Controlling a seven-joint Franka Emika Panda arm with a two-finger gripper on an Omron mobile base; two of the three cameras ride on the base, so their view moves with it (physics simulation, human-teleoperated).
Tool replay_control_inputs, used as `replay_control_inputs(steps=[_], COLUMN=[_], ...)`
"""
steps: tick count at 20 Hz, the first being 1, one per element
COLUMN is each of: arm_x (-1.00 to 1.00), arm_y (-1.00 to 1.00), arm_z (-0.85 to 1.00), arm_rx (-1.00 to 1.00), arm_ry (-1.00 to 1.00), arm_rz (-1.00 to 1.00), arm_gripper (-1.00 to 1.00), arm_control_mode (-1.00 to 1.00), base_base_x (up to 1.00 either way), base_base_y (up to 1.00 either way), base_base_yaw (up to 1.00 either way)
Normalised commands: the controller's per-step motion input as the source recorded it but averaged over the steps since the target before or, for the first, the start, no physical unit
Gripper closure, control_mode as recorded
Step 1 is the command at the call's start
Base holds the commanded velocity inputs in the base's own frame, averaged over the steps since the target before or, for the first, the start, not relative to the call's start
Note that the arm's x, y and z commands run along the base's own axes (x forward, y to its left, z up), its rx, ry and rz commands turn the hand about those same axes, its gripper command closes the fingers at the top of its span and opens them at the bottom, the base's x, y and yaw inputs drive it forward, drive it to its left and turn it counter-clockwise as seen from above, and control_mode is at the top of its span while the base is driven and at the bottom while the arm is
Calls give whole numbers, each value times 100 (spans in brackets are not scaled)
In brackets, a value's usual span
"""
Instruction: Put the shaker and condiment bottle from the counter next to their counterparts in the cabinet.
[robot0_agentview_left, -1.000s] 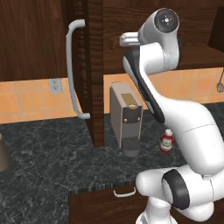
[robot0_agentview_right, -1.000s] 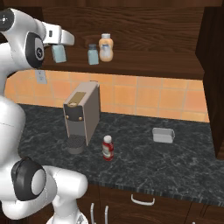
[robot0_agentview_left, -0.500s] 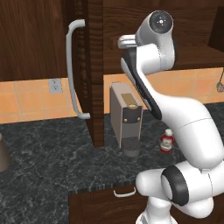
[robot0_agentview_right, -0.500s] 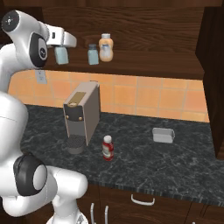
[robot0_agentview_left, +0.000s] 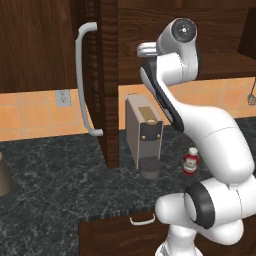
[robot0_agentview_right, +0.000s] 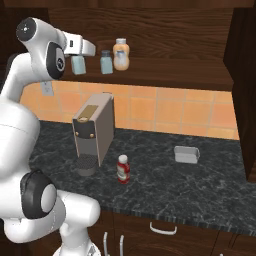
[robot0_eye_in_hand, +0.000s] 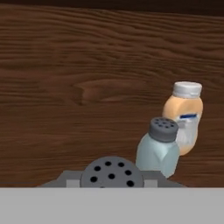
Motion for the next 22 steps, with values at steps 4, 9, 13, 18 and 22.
replay_control_inputs(steps=[4,9,13,18,22], arm_x=[47,53,38,32,22], arm_y=[-4,0,0,0,0], arm_z=[0,0,0,0,0], arm_rx=[0,0,0,0,0], arm_ry=[0,0,0,0,0], arm_rz=[-2,-3,-2,-1,-1], arm_gripper=[100,100,100,-100,-100], arm_control_mode=[-100,-100,-100,-100,-100], base_base_x=[0,0,0,0,0], base_base_y=[0,0,0,0,0], base_base_yaw=[0,0,0,0,0])
